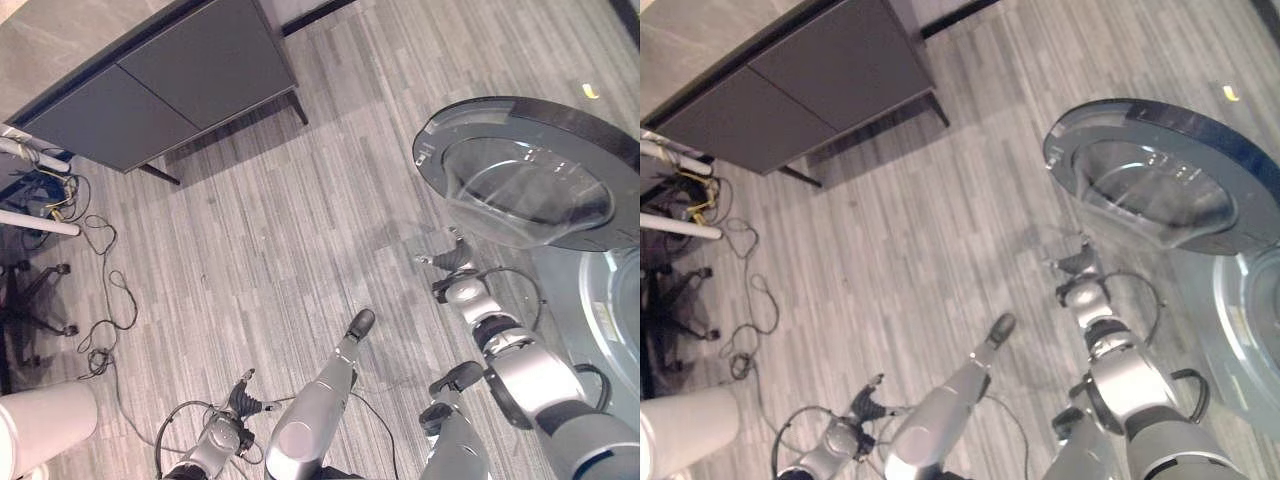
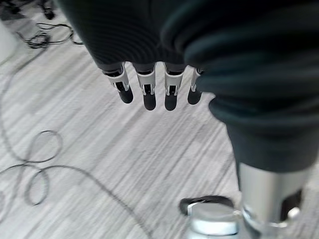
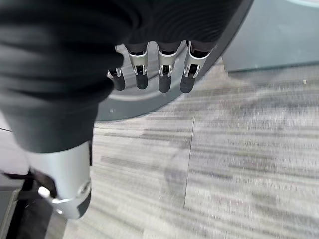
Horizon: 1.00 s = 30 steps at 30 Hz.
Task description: Grab the laundry basket,head to the washer,open it,put in the laundry and shut it.
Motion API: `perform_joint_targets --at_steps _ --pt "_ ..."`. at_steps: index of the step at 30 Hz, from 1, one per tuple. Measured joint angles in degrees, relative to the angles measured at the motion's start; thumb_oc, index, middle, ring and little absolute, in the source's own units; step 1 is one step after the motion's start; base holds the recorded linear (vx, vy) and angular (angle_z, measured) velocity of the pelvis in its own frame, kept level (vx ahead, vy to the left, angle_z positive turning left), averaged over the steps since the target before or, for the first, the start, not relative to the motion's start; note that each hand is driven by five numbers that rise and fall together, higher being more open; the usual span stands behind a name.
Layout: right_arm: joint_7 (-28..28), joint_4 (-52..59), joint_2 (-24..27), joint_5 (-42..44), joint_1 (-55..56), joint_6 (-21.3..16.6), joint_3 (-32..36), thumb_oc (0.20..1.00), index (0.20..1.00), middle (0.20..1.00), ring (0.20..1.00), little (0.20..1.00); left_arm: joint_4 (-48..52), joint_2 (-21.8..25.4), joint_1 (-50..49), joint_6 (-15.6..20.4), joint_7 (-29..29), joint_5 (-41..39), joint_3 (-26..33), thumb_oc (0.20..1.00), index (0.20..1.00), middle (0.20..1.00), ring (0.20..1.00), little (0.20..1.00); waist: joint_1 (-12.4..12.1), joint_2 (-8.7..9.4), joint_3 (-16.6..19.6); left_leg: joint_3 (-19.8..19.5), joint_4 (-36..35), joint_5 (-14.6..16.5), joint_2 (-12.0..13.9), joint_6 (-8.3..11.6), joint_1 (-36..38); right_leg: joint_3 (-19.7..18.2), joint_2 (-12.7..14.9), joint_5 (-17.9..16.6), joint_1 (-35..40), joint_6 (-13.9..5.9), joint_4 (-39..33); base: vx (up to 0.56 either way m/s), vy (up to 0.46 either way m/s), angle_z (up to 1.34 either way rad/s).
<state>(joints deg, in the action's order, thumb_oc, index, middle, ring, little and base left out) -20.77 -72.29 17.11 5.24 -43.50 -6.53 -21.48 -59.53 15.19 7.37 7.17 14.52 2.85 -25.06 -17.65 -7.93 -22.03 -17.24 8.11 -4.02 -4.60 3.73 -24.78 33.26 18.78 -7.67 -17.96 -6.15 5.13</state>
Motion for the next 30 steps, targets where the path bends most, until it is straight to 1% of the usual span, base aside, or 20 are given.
perform_joint_targets --at_steps 1,2,3,5,9,11,12,13,14,15,16,17,18,19,20,21,23,25,28,30 --pt "0.5 0.2 -2.7 1.1 4.9 0.0 0.4 1.0 1.0 1.0 1.0 1.0 -1.1 0.2 -0.3 -0.2 0.2 0.0 0.3 1.0 1.0 1.0 1.0 1.0 1.5 2.65 0.9 1.9 1.5 1.7 0.0 -0.59 1.4 -1.6 -0.1 0.0 1.2 -0.07 -0.7 0.04 0.064 -0.48" --pt "0.8 0.3 -3.2 1.2 6.4 -0.1 0.3 1.0 1.0 1.0 1.0 1.0 -1.6 0.2 -0.3 -0.2 0.2 0.1 0.3 1.0 1.0 1.0 1.0 1.0 1.9 3.61 1.5 2.5 2.1 2.3 0.0 -0.78 1.6 -2.1 -0.3 -0.1 1.5 -0.06 -0.9 0.08 0.147 -0.59" --pt "1.4 0.8 -4.3 1.2 9.9 0.0 0.1 1.0 1.0 1.0 1.0 1.0 -3.4 0.2 -0.4 -0.3 0.2 0.1 1.4 1.0 1.0 1.0 1.0 1.0 2.7 5.48 2.6 4.0 4.0 3.8 0.0 -1.15 1.9 -3.2 -0.6 -0.3 2.4 -0.48 -1.7 0.04 0.085 -0.52" --pt "2.8 0.8 -5.2 1.4 16.0 0.0 1.3 1.0 1.0 1.0 1.0 1.0 -6.8 -0.3 -0.5 -1.2 -0.1 0.5 3.1 1.0 1.0 1.0 1.0 1.0 4.7 8.48 4.3 6.9 7.4 6.5 0.3 -2.05 3.4 -5.6 -1.1 -0.9 4.1 -0.13 -2.6 0.0 0.16 -0.64" --pt "5.2 2.0 -4.5 3.0 27.6 0.1 3.5 1.0 1.0 1.0 1.0 1.0 -11.7 -0.8 -1.8 -2.4 -1.1 2.2 7.9 1.0 1.0 1.0 1.0 1.0 8.6 11.46 8.1 12.8 12.5 12.0 1.1 -4.02 7.3 -9.3 -1.1 -0.6 7.3 -0.32 -3.2 0.08 0.119 -0.72" --pt "6.7 3.0 -3.6 3.0 32.2 0.1 3.5 1.0 1.0 1.0 1.0 1.0 -12.5 -0.6 -2.9 -2.7 -1.6 2.3 9.7 1.0 1.0 1.0 1.0 1.0 11.0 11.89 10.1 15.3 14.9 14.4 1.3 -5.08 8.9 -10.4 -0.7 0.2 8.6 -1.02 -3.6 0.05 0.078 -0.75" --pt "7.2 3.1 -3.9 3.0 33.1 0.1 3.5 1.0 1.0 1.0 1.0 1.0 -13.0 -0.4 -3.4 -2.6 -1.8 2.3 10.0 1.0 1.0 1.0 1.0 1.0 11.4 11.91 10.4 16.2 15.3 14.5 1.8 -5.44 8.9 -10.8 -0.6 0.8 8.9 -1.75 -3.3 0.01 0.057 -0.71" --pt "8.0 3.6 -3.5 3.0 34.5 0.2 3.9 1.0 1.0 1.0 1.0 1.0 -13.1 -0.4 -3.0 -2.6 -2.1 2.3 10.9 1.0 1.0 1.0 1.0 1.0 12.3 12.04 10.9 18.0 15.7 15.0 2.3 -6.13 10.2 -11.0 -0.5 2.7 9.0 -2.0 -3.2 -0.02 0.059 -0.67" --pt "8.7 4.2 -3.8 3.0 35.0 0.2 4.0 1.0 1.0 1.0 1.0 1.0 -13.4 -0.2 -3.2 -2.7 -2.3 2.3 11.2 1.0 1.0 1.0 1.0 1.0 12.0 11.91 10.9 19.3 15.3 15.1 3.1 -6.29 11.1 -11.1 -0.4 4.3 9.1 -2.15 -2.4 -0.05 0.037 -0.97" --pt "9.9 4.4 -4.3 3.0 35.9 0.0 3.9 1.0 1.0 1.0 1.0 1.0 -13.5 0.2 -3.5 -2.8 -2.4 2.3 11.7 1.0 1.0 1.0 1.0 1.0 12.3 11.09 10.8 21.0 15.9 15.9 4.8 -7.22 12.0 -10.2 -1.2 5.1 8.4 -2.31 2.6 -0.06 0.045 -0.83" --pt "10.3 5.0 -4.6 3.1 36.3 0.0 3.9 1.0 1.0 1.0 1.0 1.0 -13.6 0.4 -3.4 -2.8 -2.4 2.4 12.4 1.0 1.0 1.0 1.0 1.0 12.3 10.33 11.2 21.4 15.5 16.2 5.7 -7.62 12.1 -10.1 -2.2 6.0 7.4 -3.4 7.7 -0.04 0.037 -0.74" --pt "11.1 5.3 -4.8 3.1 36.9 0.2 3.9 1.0 1.0 1.0 1.0 1.0 -13.6 1.0 -3.2 -2.6 -2.4 2.4 13.2 1.0 1.0 1.0 1.0 1.0 12.5 10.48 11.5 22.0 14.5 15.2 6.6 -6.95 13.1 -9.6 -4.9 7.1 7.3 -4.04 13.1 -0.02 0.017 -0.66" --pt "11.6 6.2 -4.7 3.1 36.8 0.1 4.1 1.0 1.0 1.0 1.0 1.0 -13.7 1.1 -3.3 -2.6 -2.4 2.6 13.6 1.0 1.0 1.0 1.0 1.0 11.5 10.59 11.6 23.6 13.0 14.4 7.5 -6.51 13.9 -7.5 -6.2 11.9 6.9 -3.45 16.7 0.01 -0.029 -0.7" --pt "11.8 6.2 -4.6 3.1 36.4 0.0 4.1 1.0 1.0 1.0 1.0 1.0 -13.7 1.1 -3.6 -2.6 -2.4 2.6 13.5 1.0 1.0 1.0 1.0 1.0 11.5 10.58 11.7 24.3 12.3 14.2 7.8 -6.32 14.1 -6.9 -7.1 12.5 7.4 -2.92 15.9 0.03 -0.081 -0.58" --pt "12.2 7.4 -4.0 3.1 36.6 0.0 4.6 1.0 1.0 1.0 1.0 1.0 -13.8 0.8 -3.7 -2.9 -2.5 2.7 13.6 1.0 1.0 1.0 1.0 1.0 12.6 10.9 12.0 24.7 11.2 13.7 7.8 -6.31 14.3 -6.3 -8.8 12.9 9.5 -2.06 11.8 0.07 -0.096 -0.33" --pt "12.3 8.0 -3.6 3.1 37.1 0.0 4.8 1.0 1.0 1.0 1.0 1.0 -13.7 0.3 -3.9 -2.9 -2.6 2.9 13.5 1.0 1.0 1.0 1.0 1.0 12.4 10.68 12.0 25.2 9.9 13.1 8.0 -5.64 15.0 -6.4 -9.5 11.3 10.2 -0.01 8.3 0.09 -0.091 -0.25" --pt "12.4 7.9 -3.6 3.1 37.8 0.0 4.8 1.0 1.0 1.0 1.0 1.0 -13.7 -0.1 -4.4 -3.0 -2.9 4.5 13.4 1.0 1.0 1.0 1.0 1.0 11.9 10.76 12.6 26.4 8.1 12.4 8.6 -4.41 16.0 -7.8 -11.0 9.8 10.8 2.29 5.5 0.11 -0.084 -0.35" --pt "12.9 7.9 -3.2 3.1 39.0 0.1 4.8 1.0 1.0 1.0 1.0 1.0 -13.6 -0.2 -5.7 -3.8 -3.7 4.6 13.3 1.0 1.0 1.0 1.0 1.0 11.9 10.7 13.2 27.1 6.6 11.6 9.2 -3.33 17.4 -8.3 -12.4 8.7 12.4 3.57 2.8 0.09 -0.072 -0.25" --pt "13.4 7.9 -2.3 3.1 41.1 0.1 4.9 1.0 1.0 1.0 1.0 1.0 -12.0 -0.4 -5.7 -4.4 -3.8 5.0 11.4 1.0 1.0 1.0 1.0 1.0 12.2 10.43 14.6 26.8 5.5 10.8 10.1 -2.27 17.9 -8.0 -14.1 7.6 14.2 4.06 0.0 0.11 -0.109 -0.01" --pt "13.5 8.2 -2.0 3.1 42.4 0.1 4.9 1.0 1.0 1.0 1.0 1.0 -9.2 0.6 -5.5 -4.2 -3.8 5.1 10.0 1.0 1.0 1.0 1.0 1.0 12.0 10.28 14.9 26.6 5.9 10.7 10.2 -2.28 17.8 -7.6 -14.8 7.3 15.2 4.26 -1.5 0.06 -0.115 0.17"
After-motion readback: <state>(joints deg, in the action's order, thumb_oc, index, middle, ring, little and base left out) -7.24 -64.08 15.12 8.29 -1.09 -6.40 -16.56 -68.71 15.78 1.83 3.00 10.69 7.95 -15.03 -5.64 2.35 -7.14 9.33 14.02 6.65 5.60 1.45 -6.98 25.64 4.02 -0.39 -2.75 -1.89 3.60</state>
